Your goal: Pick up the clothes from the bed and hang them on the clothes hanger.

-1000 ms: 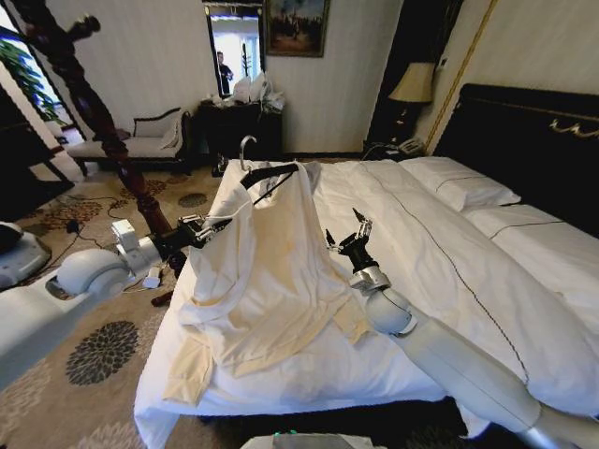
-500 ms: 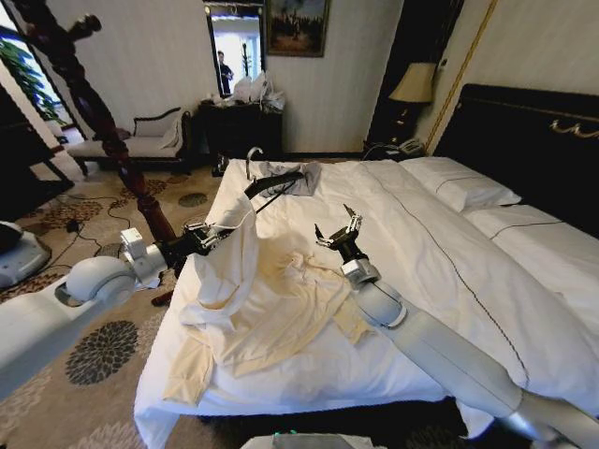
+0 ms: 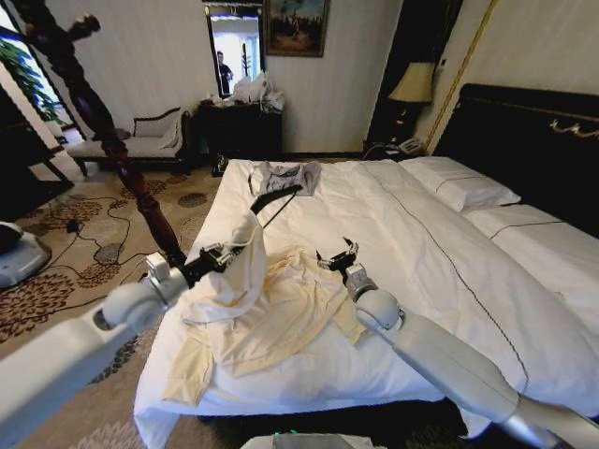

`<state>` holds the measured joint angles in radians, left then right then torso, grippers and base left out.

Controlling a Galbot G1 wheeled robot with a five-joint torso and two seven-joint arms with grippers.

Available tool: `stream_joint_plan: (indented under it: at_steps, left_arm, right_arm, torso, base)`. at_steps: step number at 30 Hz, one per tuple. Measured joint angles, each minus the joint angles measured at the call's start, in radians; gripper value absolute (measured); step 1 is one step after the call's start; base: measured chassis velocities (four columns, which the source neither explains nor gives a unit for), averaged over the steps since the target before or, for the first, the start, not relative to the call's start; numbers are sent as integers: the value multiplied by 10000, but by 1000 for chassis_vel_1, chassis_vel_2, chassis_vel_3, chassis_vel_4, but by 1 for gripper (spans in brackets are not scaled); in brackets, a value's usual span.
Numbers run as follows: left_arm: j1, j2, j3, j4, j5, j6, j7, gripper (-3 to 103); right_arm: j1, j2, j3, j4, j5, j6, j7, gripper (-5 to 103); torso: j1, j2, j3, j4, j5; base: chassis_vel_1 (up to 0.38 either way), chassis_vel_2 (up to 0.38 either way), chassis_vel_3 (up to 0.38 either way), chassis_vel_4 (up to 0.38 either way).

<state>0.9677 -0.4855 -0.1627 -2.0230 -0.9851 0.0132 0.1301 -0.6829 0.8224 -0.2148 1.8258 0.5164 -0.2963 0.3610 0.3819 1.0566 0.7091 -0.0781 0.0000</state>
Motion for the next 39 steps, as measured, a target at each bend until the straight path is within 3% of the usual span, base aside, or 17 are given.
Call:
stream_joint_plan:
  at_steps: [4, 6, 9, 14, 22, 28, 31, 39]
  left_arm:
    - [445, -261, -202, -472, -527, -157, -659, 20]
    - [512, -299, -226, -544, -574, -174, -743, 20]
    - [1073, -545, -463, -1007, -660, -301, -1057, 20]
    - [1769, -631, -837, -1368, -696, -309, -1165, 20]
    - [3706, -763, -1714, -2240, -774, -404, -1272, 20]
    - [4380, -899, -2145, -2508, -800, -410, -1261, 20]
    - [4535, -909, -2329, -2557, -854, -411, -1243, 20]
    - [4475, -965, -2359, -2589, -881, -383, -1209, 20]
  right_arm:
    - [840, 487, -378, -1557, 153, 773, -1100, 100]
    - [963, 576, -433, -1824, 166, 890, -1196, 100]
    - [1755, 1246, -808, -3460, 372, 1428, -1663, 100]
    - [2353, 1827, -1064, -4469, 462, 1711, -2010, 100]
    - [3642, 3934, -1587, -7141, 527, 2280, -2777, 100]
    - [4129, 4886, -1731, -8931, 26, 2717, -2969, 100]
    - [4394, 5146, -1882, -9928, -315, 3037, -3106, 100]
    - [4452, 5107, -2518, -10631, -1028, 3280, -3282, 100]
  torso:
    - [0, 0, 0, 6, 1]
    - [0, -1, 0, 5, 1]
    - [1, -1, 1, 2, 2]
    - [1, -1, 1, 3, 0]
    - [1, -1, 1, 8, -2]
    - [0, -1, 1, 4, 0]
    - [1, 0, 1, 3, -2]
    - [1, -1, 1, 3, 0]
  base:
    - [0, 0, 0, 0]
    - [0, 0, 0, 0]
    - [0, 0, 0, 0]
    - [0, 0, 0, 0]
    - [0, 0, 0, 0]
    - [0, 0, 0, 0]
    - [0, 0, 0, 0]
    - [0, 0, 0, 0]
